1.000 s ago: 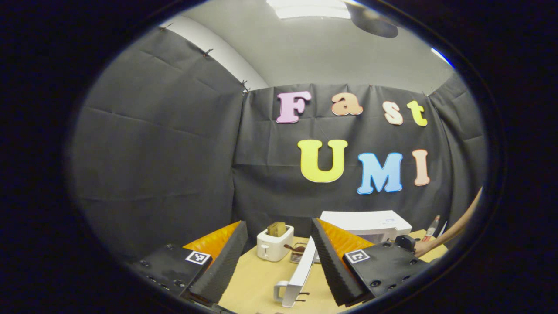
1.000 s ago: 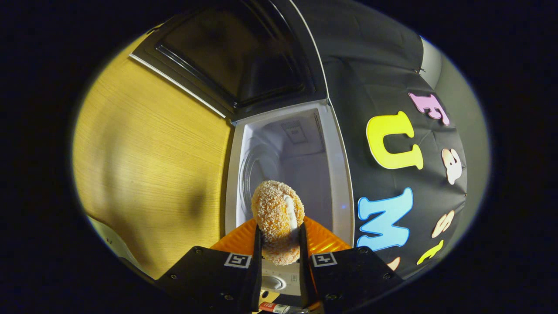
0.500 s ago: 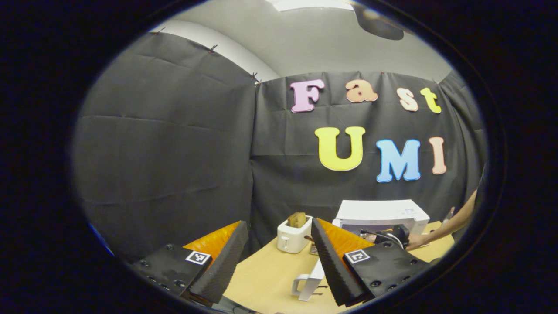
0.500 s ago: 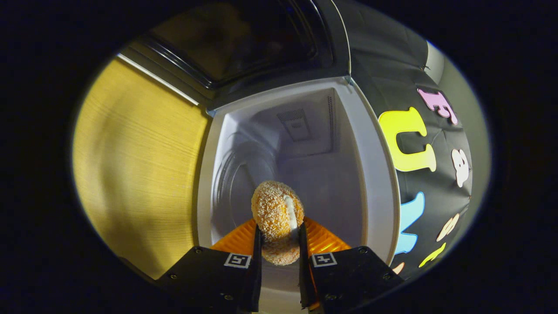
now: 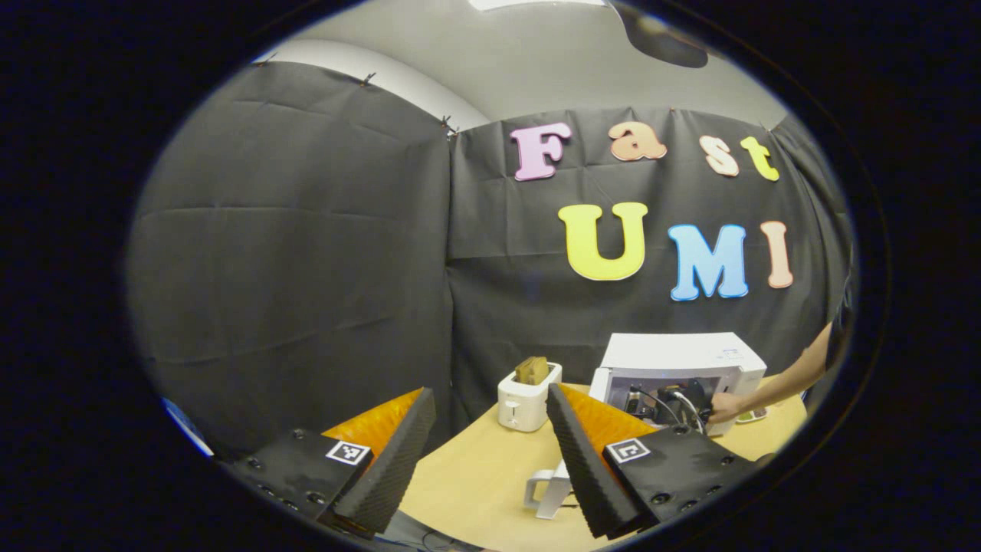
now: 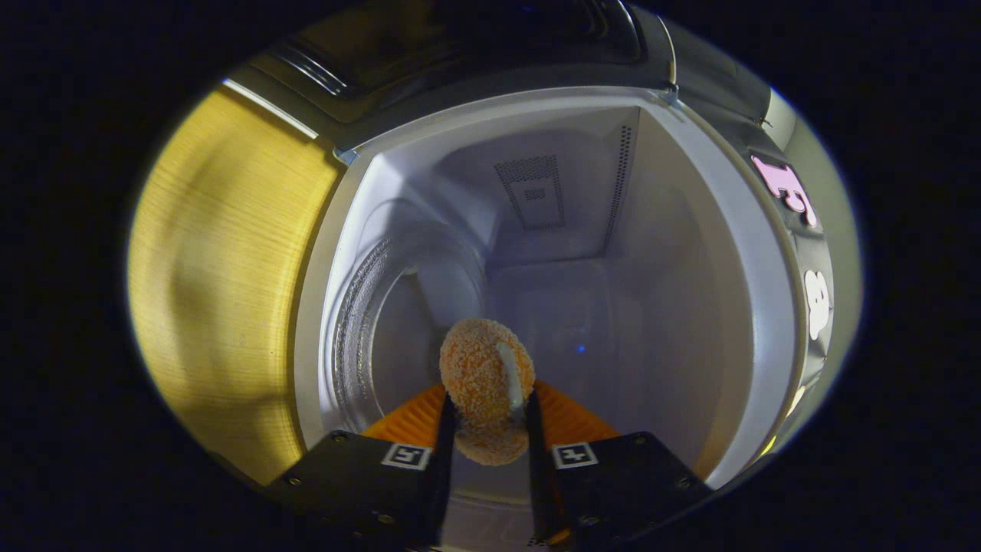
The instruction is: Open the microwave oven with the left hand, put the food in, and close the microwave oven.
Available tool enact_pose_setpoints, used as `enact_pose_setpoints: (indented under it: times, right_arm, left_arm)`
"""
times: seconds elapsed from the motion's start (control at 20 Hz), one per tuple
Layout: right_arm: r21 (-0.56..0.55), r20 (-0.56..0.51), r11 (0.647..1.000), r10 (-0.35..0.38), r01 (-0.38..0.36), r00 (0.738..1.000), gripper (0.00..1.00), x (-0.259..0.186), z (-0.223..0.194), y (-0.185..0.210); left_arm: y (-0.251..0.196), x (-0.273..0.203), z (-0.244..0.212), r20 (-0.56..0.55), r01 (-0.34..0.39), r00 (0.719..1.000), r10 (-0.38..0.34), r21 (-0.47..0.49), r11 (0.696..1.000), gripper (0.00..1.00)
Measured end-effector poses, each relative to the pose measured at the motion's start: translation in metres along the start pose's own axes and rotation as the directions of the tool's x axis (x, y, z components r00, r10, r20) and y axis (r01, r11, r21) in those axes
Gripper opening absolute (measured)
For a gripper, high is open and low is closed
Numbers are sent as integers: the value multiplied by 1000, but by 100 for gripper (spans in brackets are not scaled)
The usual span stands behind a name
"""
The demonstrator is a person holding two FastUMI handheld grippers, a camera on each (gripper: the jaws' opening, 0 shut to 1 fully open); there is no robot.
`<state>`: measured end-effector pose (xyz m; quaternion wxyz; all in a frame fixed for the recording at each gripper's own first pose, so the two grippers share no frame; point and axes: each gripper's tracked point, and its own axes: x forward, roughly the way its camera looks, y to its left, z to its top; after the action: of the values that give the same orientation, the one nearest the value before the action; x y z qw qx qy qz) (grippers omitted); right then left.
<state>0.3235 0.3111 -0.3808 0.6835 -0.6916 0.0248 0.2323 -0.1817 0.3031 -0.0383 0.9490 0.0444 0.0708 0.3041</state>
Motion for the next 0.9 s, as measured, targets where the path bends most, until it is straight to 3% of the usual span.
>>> enact_pose_setpoints:
  times: [0.05, 0.1, 0.15, 0.25, 0.35, 0.45, 0.55, 0.6, 0.7, 0.9]
  right_arm:
    - [4, 1, 1000, 9, -9, 1000, 62, -3, 4, 1]
    - [9, -2, 1000, 2, -2, 1000, 67, -3, 3, 0]
    - [29, 0, 1000, -5, 5, 1000, 87, -9, 4, -3]
    - [30, 6, 1000, 7, -7, 1000, 94, -7, 4, -2]
    - [28, 12, 999, 22, -22, 1000, 94, -9, 4, 1]
    - [40, 12, 999, 35, -35, 999, 94, -14, 4, 1]
    - [82, 14, 995, 49, -50, 999, 99, -21, 4, 3]
    - [108, 13, 993, 57, -58, 998, 94, -25, 3, 4]
    - [168, 25, 983, 75, -79, 997, 94, -36, 3, 7]
    - [276, 104, 951, 114, -139, 988, 95, -68, 10, 12]
  left_arm:
    - [2, 0, -3, -4, -4, 1000, 4, -1, 1000, 96]
    - [2, 1, -4, -8, -5, 1000, 5, -5, 1000, 94]
    - [2, 2, -5, -11, -3, 1000, 3, -10, 1000, 94]
    - [2, 6, -5, -7, 1, 1000, -1, -25, 1000, 94]
    - [-1, 10, -3, 3, 5, 1000, -5, -33, 999, 99]
    - [-4, 10, -5, 3, 12, 1000, -12, -32, 999, 96]
    - [-6, 9, -8, -1, 17, 1000, -17, -23, 1000, 96]
    - [-6, 10, -7, -2, 20, 1000, -20, -19, 1000, 99]
    - [-9, 10, -7, 4, 30, 1000, -30, -15, 999, 94]
    - [-15, 14, -4, 20, 58, 998, -57, -24, 998, 96]
